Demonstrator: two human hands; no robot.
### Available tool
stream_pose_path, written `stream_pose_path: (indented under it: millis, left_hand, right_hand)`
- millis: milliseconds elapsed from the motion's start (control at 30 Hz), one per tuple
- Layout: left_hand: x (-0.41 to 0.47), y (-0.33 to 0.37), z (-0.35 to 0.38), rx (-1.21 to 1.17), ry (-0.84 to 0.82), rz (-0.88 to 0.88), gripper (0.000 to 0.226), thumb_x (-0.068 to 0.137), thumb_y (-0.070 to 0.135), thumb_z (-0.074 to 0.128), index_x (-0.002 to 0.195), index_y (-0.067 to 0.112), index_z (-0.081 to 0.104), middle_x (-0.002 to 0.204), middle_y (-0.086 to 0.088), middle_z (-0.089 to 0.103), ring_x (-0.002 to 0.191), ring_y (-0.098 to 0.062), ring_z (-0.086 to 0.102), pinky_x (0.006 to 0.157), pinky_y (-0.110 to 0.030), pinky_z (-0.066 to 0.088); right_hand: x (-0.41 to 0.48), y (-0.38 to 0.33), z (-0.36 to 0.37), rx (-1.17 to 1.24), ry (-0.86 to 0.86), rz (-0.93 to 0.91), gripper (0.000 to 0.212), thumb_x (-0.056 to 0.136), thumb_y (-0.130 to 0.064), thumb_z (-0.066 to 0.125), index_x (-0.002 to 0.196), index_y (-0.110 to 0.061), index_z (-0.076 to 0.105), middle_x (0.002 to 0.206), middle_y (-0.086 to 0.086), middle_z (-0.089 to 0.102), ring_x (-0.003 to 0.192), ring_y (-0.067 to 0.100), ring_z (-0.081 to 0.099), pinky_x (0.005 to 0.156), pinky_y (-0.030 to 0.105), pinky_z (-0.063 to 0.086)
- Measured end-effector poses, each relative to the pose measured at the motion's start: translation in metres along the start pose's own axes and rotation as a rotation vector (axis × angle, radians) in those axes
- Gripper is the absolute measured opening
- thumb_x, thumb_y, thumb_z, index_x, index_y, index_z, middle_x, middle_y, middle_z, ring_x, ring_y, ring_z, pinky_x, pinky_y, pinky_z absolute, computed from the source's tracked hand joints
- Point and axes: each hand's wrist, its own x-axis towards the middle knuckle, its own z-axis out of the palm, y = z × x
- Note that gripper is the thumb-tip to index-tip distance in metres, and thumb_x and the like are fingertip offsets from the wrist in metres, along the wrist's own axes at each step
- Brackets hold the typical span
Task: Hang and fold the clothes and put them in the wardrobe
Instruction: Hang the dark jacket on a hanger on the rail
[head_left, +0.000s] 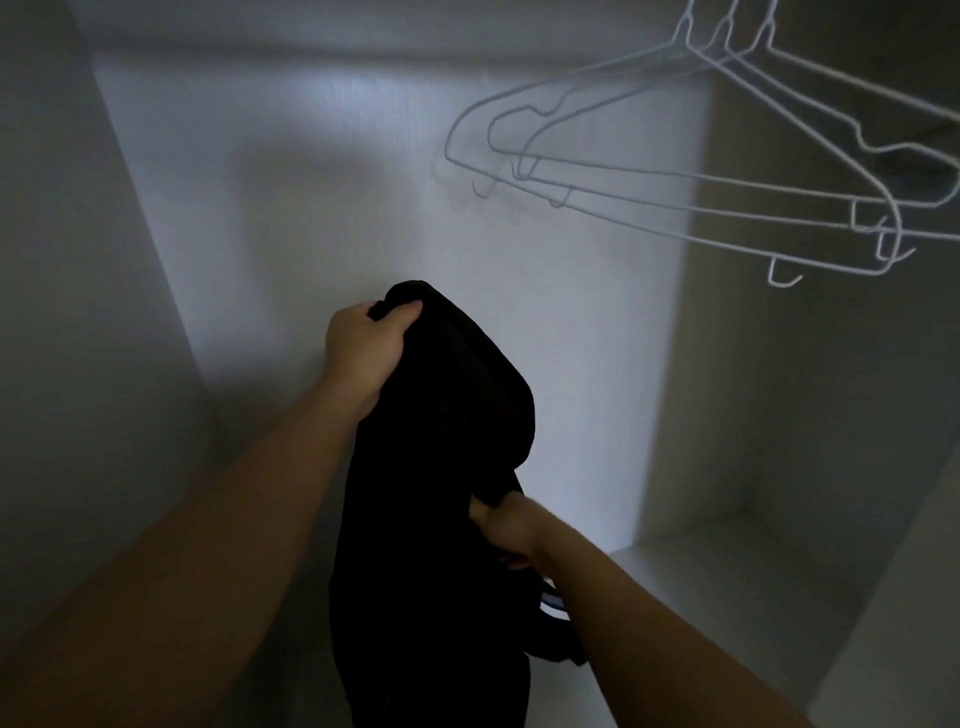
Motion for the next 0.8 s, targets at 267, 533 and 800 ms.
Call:
stream_pose_path:
  millis: [267,533,800]
  left_hand:
    - [0.001,0.014,0.001,-0.095,-0.003,-0.029,0.021,0.079,0.034,0.079,0.074,0.015,0.073,0.074,-0.002,0.075,0.076,-0.021,0.074,0.069,-0.033,0.061]
    - [0.028,0.054,-0.029,-0.001,0.066,-0.008,0.039,0.077,0.056,0.08,0.077,0.018,0.069,0.086,0.001,0.072,0.08,-0.015,0.07,0.066,-0.022,0.053]
    - [0.033,0.138,-0.046,0.346,-0.392,-0.201,0.094,0.069,0.051,0.086,0.139,-0.003,0.052,0.138,-0.019,0.058,0.12,-0.035,0.061,0.107,-0.043,0.048]
  right_hand:
    - [0.008,0.005,0.015,-0.009,0.345,-0.061,0.031,0.098,-0.003,0.042,0.069,-0.015,0.043,0.071,0.001,0.048,0.06,0.012,0.043,0.063,0.029,0.039]
    - [-0.089,-0.098,-0.073,-0.055,0.739,-0.486,0.023,0.097,-0.023,0.05,0.102,-0.009,0.068,0.1,0.014,0.073,0.088,0.026,0.066,0.076,0.032,0.047]
    - [-0.228,-0.175,-0.189,-0.132,1.005,-0.517,0.041,0.071,-0.047,0.084,0.079,-0.008,0.073,0.077,0.009,0.075,0.069,0.023,0.072,0.071,0.037,0.061]
